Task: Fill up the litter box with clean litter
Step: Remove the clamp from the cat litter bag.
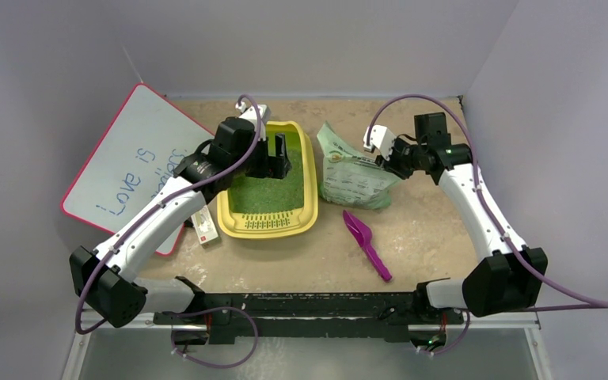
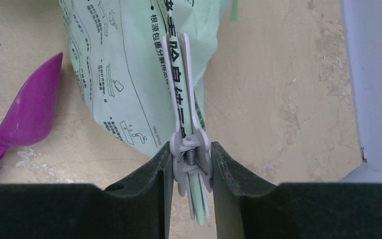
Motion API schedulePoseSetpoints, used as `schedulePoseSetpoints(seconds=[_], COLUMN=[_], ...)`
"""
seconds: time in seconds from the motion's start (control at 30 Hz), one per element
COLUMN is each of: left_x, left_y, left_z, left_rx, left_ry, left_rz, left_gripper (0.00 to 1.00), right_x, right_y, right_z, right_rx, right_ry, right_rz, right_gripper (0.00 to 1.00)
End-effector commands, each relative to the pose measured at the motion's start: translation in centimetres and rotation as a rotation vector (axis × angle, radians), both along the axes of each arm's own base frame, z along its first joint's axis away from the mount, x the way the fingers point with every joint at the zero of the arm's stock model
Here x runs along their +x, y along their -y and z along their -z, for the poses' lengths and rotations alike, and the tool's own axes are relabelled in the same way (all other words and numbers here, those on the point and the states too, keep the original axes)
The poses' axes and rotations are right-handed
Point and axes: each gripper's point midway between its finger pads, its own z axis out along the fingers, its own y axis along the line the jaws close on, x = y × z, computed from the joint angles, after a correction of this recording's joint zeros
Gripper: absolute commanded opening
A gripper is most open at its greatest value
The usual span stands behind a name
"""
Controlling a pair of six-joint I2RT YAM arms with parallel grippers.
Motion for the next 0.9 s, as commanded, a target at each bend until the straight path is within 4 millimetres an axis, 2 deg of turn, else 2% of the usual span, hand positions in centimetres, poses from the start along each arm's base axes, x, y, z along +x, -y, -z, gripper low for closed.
schedulePoseSetpoints(seconds=[0.0, 0.13, 0.33, 0.6, 0.87], left_x=[-0.1, 0.0, 0.1, 0.4, 0.5], left_y=[-0.1, 0.0, 0.5, 0.4, 0.6], left_z=[-1.4, -1.2, -1.2, -1.5, -1.4], left_rx=[-0.007, -0.006, -0.019, -0.007, -0.006], left_ry=[0.047, 0.044, 0.042, 0.05, 0.045], left_rz=[0.009, 0.013, 0.023, 0.023, 0.029], left_gripper=[0.86, 0.86, 0.86, 0.86, 0.86], right_x=[-0.3, -0.4, 0.1, 0.2, -0.2], right_y=[-0.6, -0.5, -0.6, 0.1, 0.7], right_z=[-2.8, -3.2, -4.6, -5.0, -5.7], right_rx=[0.032, 0.018, 0.015, -0.019, -0.021], right_ry=[0.054, 0.056, 0.081, 0.078, 0.12], right_rz=[-0.03, -0.037, -0.05, -0.024, 0.008], right_gripper=[0.27, 0.2, 0.15, 0.14, 0.17])
